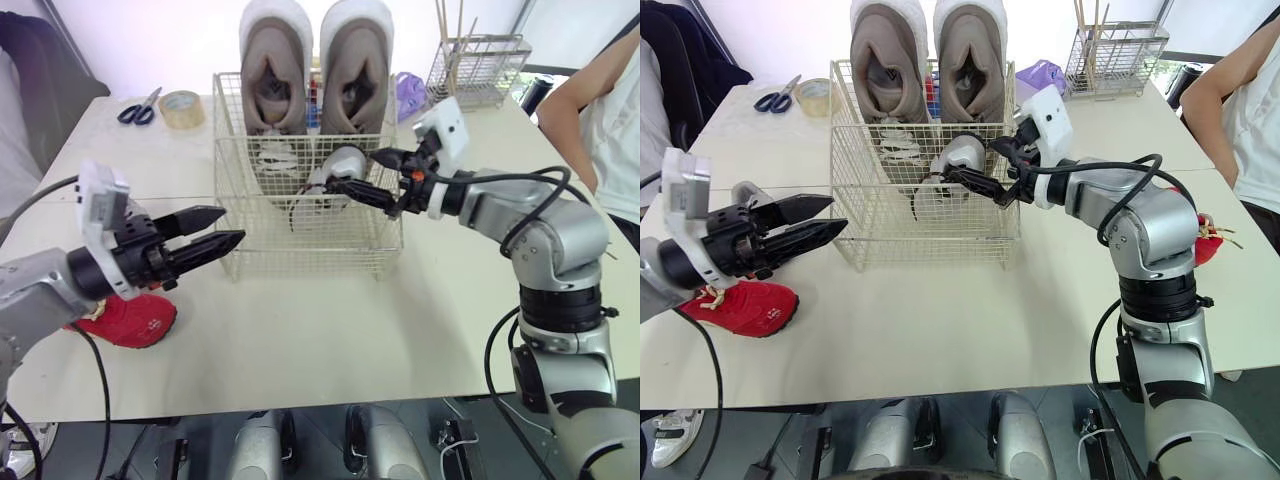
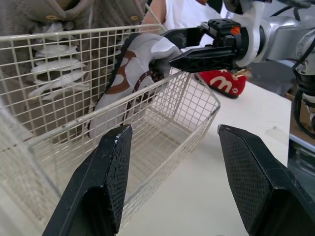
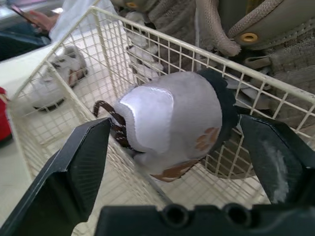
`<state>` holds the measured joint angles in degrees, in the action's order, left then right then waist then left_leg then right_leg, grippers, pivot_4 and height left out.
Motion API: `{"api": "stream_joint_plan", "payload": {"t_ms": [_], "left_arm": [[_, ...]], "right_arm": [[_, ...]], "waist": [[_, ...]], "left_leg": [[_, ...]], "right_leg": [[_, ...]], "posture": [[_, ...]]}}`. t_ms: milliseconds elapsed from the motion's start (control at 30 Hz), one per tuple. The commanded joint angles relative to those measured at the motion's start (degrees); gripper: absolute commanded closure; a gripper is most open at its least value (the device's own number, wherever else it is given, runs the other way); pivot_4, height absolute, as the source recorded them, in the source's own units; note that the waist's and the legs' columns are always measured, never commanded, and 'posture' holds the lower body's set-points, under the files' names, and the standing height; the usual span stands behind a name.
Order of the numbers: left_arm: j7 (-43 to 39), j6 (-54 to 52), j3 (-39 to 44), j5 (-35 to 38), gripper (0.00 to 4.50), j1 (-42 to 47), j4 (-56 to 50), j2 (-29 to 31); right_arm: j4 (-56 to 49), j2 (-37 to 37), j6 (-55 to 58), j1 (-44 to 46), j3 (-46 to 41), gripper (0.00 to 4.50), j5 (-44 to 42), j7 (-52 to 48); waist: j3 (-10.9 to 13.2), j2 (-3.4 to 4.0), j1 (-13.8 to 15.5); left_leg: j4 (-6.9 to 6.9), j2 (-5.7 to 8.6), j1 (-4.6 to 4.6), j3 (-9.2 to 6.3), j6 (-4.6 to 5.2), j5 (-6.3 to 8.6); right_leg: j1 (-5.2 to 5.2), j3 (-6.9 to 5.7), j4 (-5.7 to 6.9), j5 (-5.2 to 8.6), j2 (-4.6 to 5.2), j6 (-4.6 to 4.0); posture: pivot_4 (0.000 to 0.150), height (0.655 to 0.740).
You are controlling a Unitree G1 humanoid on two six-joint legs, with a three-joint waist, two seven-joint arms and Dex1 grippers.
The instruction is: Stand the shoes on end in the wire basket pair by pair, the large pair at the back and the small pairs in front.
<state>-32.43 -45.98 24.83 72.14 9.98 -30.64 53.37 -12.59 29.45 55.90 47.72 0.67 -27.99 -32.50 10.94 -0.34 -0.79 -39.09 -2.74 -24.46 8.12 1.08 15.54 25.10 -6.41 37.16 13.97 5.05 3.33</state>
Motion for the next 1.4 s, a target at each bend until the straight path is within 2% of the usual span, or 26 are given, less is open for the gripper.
{"api": "stream_joint_plan", "payload": {"t_ms": [33,233,433,733,933,1400], "left_arm": [[0.0,1.1,-0.5,-1.0,1.62,1.6,0.0,-1.0],[-0.8,1.5,-1.7,-3.1,1.62,2.6,0.8,-2.9],[-2.0,1.9,-2.5,-5.2,1.62,3.4,2.1,-4.5],[-4.1,2.4,-3.6,-7.9,1.62,4.7,4.2,-6.5],[-5.5,2.6,-5.1,-9.6,1.62,7.0,6.3,-8.0],[-6.0,2.0,-6.1,-11.1,1.62,8.4,7.1,-9.2]], "right_arm": [[-3.1,-0.1,-1.0,2.1,0.7,1.31,1.8,2.0],[-5.6,0.6,-2.1,3.6,3.4,4.28,5.0,3.3],[-6.9,3.8,-3.1,8.0,3.2,4.28,5.7,0.3],[-9.6,7.0,-5.6,9.0,3.7,4.28,8.1,-1.0],[-9.3,11.2,-12.0,7.2,6.2,4.28,13.2,-3.1],[-9.2,12.5,-20.6,3.2,11.1,4.28,22.0,-5.5]], "waist": [[0.0,0.00,0.0],[0.0,0.00,-0.3],[0.0,0.00,-0.2],[0.0,-0.02,0.0],[0.0,-0.02,0.1],[0.0,-0.03,0.0]], "left_leg": [[0.00,0.00,0.00,0.00,0.00,0.00],[0.00,-0.01,0.01,0.02,-0.01,-0.01],[0.01,-0.02,-0.02,0.07,-0.01,-0.02],[0.00,-0.01,-0.05,0.07,-0.01,-0.01],[0.00,0.00,-0.06,0.08,0.00,-0.01],[-0.02,-0.01,-0.05,0.08,-0.01,-0.02]], "right_leg": [[0.00,0.00,0.00,0.00,0.00,0.00],[0.02,0.02,0.03,0.00,-0.01,0.00],[0.11,0.05,0.05,0.00,-0.03,0.01],[0.11,0.04,0.03,0.00,-0.02,0.01],[0.11,0.04,0.01,0.00,-0.01,0.01],[0.10,0.04,0.02,0.01,-0.01,0.02]], "posture": [[0.150,0.7400],[0.150,0.7400],[0.150,0.7400],[0.150,0.7400],[0.150,0.7400],[0.150,0.7400]]}}
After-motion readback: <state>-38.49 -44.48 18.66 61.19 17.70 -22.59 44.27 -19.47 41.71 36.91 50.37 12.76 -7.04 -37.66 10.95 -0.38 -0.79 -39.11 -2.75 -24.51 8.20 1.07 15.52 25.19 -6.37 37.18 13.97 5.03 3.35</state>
